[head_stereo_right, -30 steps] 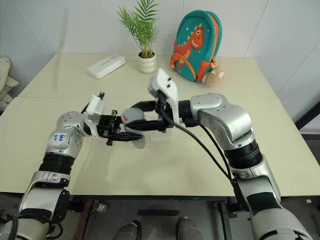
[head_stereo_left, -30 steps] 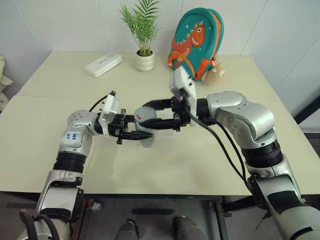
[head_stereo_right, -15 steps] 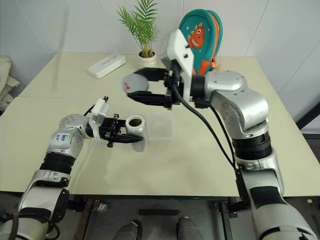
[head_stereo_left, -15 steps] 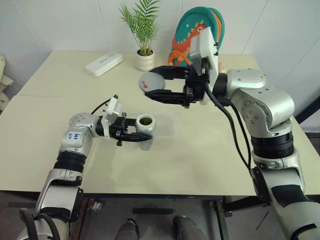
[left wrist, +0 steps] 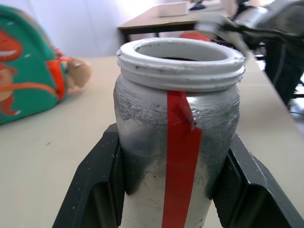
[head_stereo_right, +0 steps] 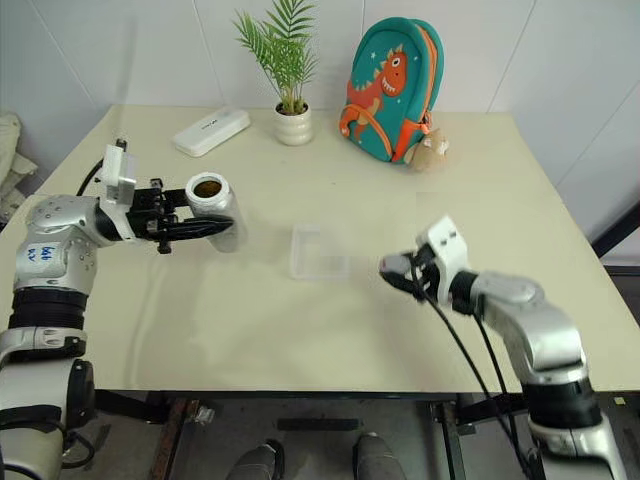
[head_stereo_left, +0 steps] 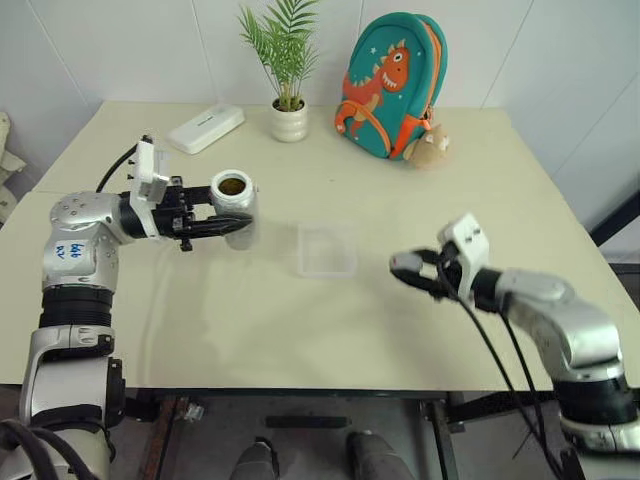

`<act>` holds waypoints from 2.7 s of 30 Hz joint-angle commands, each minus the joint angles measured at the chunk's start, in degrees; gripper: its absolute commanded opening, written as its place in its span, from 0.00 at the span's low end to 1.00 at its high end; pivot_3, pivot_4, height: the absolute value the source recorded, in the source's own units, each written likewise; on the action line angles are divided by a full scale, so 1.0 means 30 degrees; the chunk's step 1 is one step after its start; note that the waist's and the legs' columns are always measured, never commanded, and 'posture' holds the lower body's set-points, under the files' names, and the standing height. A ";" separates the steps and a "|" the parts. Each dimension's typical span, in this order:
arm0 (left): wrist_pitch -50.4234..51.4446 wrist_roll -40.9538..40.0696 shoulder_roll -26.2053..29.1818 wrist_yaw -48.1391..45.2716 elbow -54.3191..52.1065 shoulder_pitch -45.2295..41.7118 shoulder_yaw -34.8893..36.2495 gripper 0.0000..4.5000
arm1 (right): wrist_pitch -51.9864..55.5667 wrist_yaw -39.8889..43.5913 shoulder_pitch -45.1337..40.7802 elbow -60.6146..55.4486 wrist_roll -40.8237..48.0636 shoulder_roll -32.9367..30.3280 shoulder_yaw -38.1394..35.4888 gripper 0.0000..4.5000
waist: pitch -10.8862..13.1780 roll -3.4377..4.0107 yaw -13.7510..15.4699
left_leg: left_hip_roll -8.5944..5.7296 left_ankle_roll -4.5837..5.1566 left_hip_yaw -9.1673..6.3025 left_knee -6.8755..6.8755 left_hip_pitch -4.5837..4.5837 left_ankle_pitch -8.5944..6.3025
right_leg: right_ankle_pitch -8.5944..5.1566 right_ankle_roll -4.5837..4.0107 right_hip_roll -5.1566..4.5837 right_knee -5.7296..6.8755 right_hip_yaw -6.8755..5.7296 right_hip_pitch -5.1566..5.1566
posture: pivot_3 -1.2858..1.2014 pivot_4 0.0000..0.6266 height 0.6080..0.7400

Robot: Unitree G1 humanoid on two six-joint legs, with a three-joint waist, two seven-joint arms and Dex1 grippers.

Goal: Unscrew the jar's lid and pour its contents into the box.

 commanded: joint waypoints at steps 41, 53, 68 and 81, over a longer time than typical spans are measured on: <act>-1.7570 2.9512 -0.4109 3.1353 1.2072 -1.3237 -1.8480 0.43 | -0.3056 0.4191 0.3187 -0.5450 0.7105 -0.3410 -0.5760 0.99 | 0.0029 -0.0051 0.0575 | -0.0040 0.0059 0.0018 0.0115 -0.0031 -0.0049 | 0.0106 0.0198 0.0012 -0.0271 0.0098 0.0144 | 0.52 0.24 1.00; -0.9228 3.8099 -0.5783 4.3622 1.2609 -1.4013 -2.6428 0.43 | -0.2980 0.3250 0.2690 -0.5326 0.7402 -0.3786 -0.5314 0.99 | 0.0047 -0.0082 0.0596 | -0.0044 0.0048 0.0039 0.0089 -0.0049 -0.0063 | 0.0103 0.0213 0.0014 -0.0300 0.0105 0.0124 | 0.52 0.24 1.00; -1.3919 2.9161 -0.4818 3.7251 1.4292 -1.3152 -1.9233 0.43 | -0.3075 0.4349 0.0834 -0.3768 0.6836 -0.4212 -0.4288 0.99 | 0.0042 -0.0075 0.1080 | -0.0044 0.0043 0.0061 0.0093 -0.0045 -0.0062 | 0.0100 0.0214 0.0011 -0.0288 0.0103 0.0121 | 0.52 0.24 1.00; -1.2181 1.1578 -0.4892 1.9466 1.1841 -0.6087 -0.4840 0.43 | -0.2951 0.6030 -0.0636 -0.2105 0.6469 -0.5175 -0.3690 0.99 | 0.0028 -0.0049 0.1049 | -0.0043 0.0050 0.0082 0.0199 0.0009 -0.0041 | 0.0098 0.0200 -0.0002 -0.0100 0.0105 0.0142 | 0.52 0.24 1.00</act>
